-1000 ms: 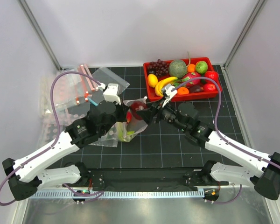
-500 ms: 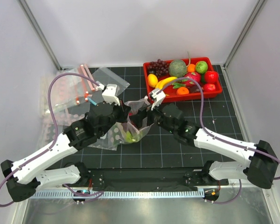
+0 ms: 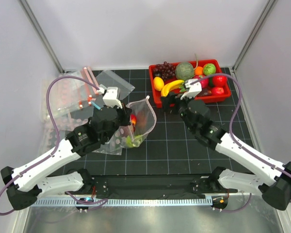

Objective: Place the food in the zip-top bag and seal the zipper
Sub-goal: Place the fake fruit in the zipper food storage bag, then pick up the fake fruit from the bin, then place the fake fruit in the zipper food storage bag.

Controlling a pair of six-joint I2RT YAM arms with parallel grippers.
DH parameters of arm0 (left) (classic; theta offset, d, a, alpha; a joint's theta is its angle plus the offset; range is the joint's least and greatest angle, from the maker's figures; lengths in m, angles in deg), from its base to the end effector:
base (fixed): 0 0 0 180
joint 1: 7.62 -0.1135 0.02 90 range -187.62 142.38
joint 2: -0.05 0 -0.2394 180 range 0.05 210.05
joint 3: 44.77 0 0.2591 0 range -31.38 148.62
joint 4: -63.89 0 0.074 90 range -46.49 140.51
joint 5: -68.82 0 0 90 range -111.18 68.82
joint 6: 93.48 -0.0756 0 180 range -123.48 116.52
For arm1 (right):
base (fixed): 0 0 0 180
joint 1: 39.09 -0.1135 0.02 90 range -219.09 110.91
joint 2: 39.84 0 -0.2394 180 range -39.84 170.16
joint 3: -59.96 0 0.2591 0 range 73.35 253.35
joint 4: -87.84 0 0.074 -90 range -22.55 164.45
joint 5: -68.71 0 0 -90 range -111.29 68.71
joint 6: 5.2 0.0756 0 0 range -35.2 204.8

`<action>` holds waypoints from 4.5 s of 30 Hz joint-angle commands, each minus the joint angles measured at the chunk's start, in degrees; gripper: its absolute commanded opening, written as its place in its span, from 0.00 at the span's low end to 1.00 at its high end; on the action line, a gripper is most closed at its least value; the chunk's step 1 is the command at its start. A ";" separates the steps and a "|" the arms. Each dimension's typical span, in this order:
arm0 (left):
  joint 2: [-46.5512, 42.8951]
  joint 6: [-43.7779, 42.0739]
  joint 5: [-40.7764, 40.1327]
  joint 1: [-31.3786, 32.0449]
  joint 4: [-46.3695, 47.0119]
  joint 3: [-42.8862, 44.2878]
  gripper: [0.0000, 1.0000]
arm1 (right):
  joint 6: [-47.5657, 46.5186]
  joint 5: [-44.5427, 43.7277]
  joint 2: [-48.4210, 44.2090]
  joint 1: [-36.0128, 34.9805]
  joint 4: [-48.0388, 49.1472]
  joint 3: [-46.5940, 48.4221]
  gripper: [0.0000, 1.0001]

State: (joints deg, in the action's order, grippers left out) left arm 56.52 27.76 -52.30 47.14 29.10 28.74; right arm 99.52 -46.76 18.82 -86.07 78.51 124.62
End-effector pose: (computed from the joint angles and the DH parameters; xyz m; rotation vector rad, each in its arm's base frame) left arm 0.1863 -0.1960 0.3467 0.0089 1.8691 -0.5388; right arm 0.2252 0.1936 0.3368 -0.1173 1.6393 0.4658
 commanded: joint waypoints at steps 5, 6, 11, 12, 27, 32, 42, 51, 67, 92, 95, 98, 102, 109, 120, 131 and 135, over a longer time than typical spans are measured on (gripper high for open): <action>-0.75 0.57 -2.46 0.17 3.04 -0.26 0.00 | 8.04 2.27 8.39 14.36 -5.90 5.32 0.81; -0.66 0.57 -2.46 0.17 3.04 -0.26 0.00 | 8.39 1.31 9.45 15.24 -5.99 6.03 0.81; -0.66 0.31 -2.72 0.26 3.13 -0.26 0.00 | 9.97 1.30 16.66 19.03 -6.69 10.68 0.85; -0.66 0.22 -2.90 0.26 3.13 -0.26 0.00 | 10.85 1.30 19.71 19.21 -6.87 11.57 0.87; -0.39 -0.22 -5.63 0.17 2.95 -0.26 0.00 | 14.82 2.44 45.75 19.47 -9.50 31.95 0.92; -1.36 -0.13 -5.54 0.17 2.86 -0.61 0.00 | 1.75 4.91 54.09 19.56 -9.50 41.09 0.86; -1.10 -0.22 -5.98 0.17 2.78 -0.44 0.00 | -8.04 9.92 66.31 22.99 -10.30 53.15 0.63; -0.48 -0.39 -6.42 0.17 2.60 -0.26 0.00 | -9.45 20.19 73.00 24.13 -9.42 56.75 0.73; -1.27 -0.39 -6.33 0.17 2.60 -0.44 0.01 | -9.36 23.18 77.06 24.22 -14.16 61.24 0.46; 1.89 -2.15 -11.08 0.17 2.95 -0.09 0.00 | 4.97 27.32 39.10 19.66 -8.63 42.71 0.30; 1.89 -2.07 -10.90 0.17 2.95 -0.09 0.00 | 4.88 25.31 28.74 17.28 -8.36 34.63 0.30; 1.37 -1.80 -9.94 0.17 3.04 -0.09 0.00 | 2.44 19.26 17.96 12.54 -8.10 26.19 0.29; 0.23 -1.36 -8.53 0.17 2.95 -0.26 0.00 | -0.75 15.10 5.01 2.71 -7.05 15.30 0.29; 0.13 -0.92 -6.16 0.17 3.21 -0.26 0.00 | -2.06 18.69 -6.79 -2.32 1.83 -0.98 0.27; 2.68 -2.15 1.22 0.26 4.80 0.44 0.00 | -4.08 24.33 -4.25 -4.08 4.47 -4.07 0.27; 4.00 -2.24 3.69 0.26 4.89 0.97 0.00 | -4.70 26.88 -2.84 -5.75 5.53 -3.98 0.26; 2.69 -2.07 3.25 0.17 4.97 0.53 0.00 | -4.88 25.92 -1.79 -5.93 5.53 -4.16 0.26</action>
State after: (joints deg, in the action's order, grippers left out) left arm 60.93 26.06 -49.13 47.19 30.61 28.21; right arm 95.46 -21.04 16.30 -91.62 80.47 120.03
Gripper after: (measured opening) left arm 0.015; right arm 0.612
